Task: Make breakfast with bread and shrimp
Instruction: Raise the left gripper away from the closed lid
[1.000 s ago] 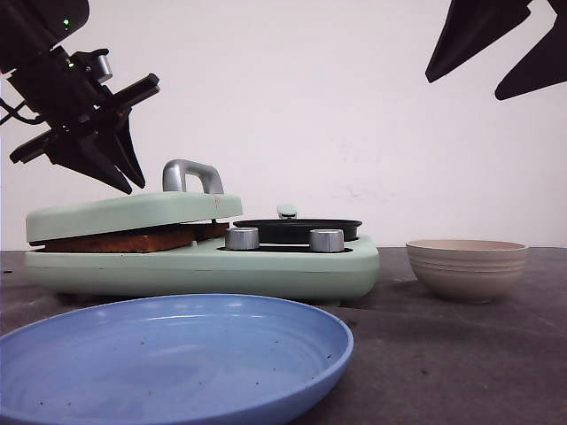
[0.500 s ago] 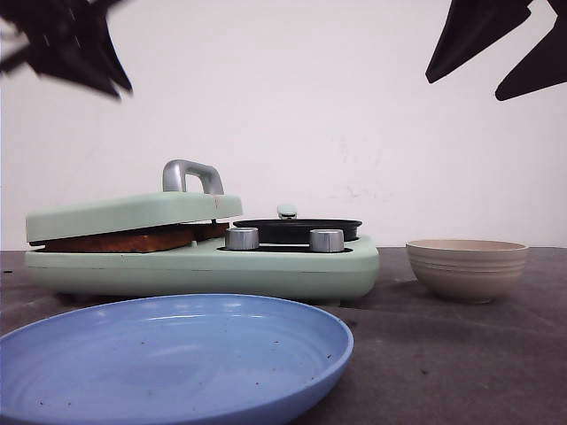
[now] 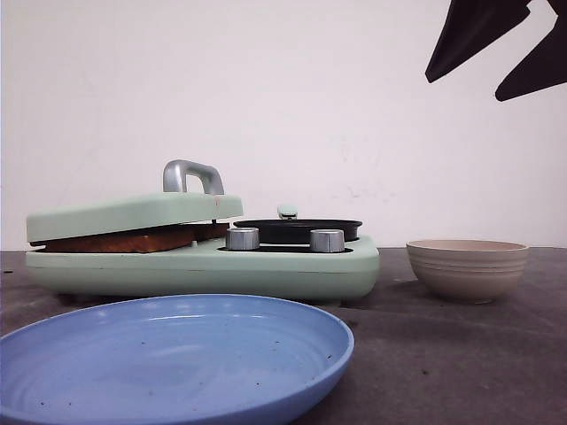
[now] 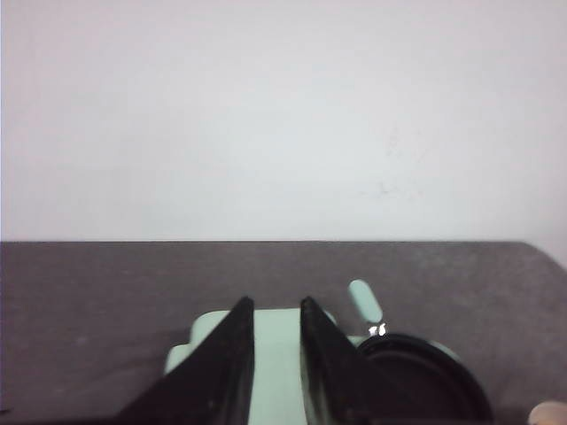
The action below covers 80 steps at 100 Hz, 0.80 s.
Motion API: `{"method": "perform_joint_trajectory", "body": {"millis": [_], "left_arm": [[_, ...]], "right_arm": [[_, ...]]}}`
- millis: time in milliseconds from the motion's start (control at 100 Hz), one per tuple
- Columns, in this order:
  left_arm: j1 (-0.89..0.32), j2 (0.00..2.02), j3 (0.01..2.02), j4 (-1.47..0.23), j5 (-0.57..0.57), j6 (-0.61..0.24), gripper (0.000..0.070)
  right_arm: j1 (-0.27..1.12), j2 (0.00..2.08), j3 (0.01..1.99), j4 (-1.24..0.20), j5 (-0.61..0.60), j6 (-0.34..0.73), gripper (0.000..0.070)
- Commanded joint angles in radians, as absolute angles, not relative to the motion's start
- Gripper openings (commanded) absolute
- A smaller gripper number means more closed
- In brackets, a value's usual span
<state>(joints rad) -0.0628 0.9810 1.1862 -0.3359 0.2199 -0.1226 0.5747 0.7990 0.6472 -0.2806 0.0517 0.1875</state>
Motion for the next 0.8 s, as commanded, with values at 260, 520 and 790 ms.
{"method": "perform_joint_trajectory", "body": {"millis": [260, 520, 790], "left_arm": [[-0.051, 0.841, 1.066, -0.315, 0.2, -0.061, 0.0001], [-0.051, 0.587, 0.768, -0.211, 0.148, -0.081, 0.0001], [-0.051, 0.391, 0.573, -0.278, 0.122, -0.096, 0.0003]], "right_arm": [[0.58, 0.802, 0.653, -0.245, 0.049, 0.199, 0.0502], [0.579, 0.802, 0.653, -0.194, 0.053, 0.197, 0.0502], [0.564, 0.803, 0.653, -0.142, 0.086, 0.196, 0.0502]]}}
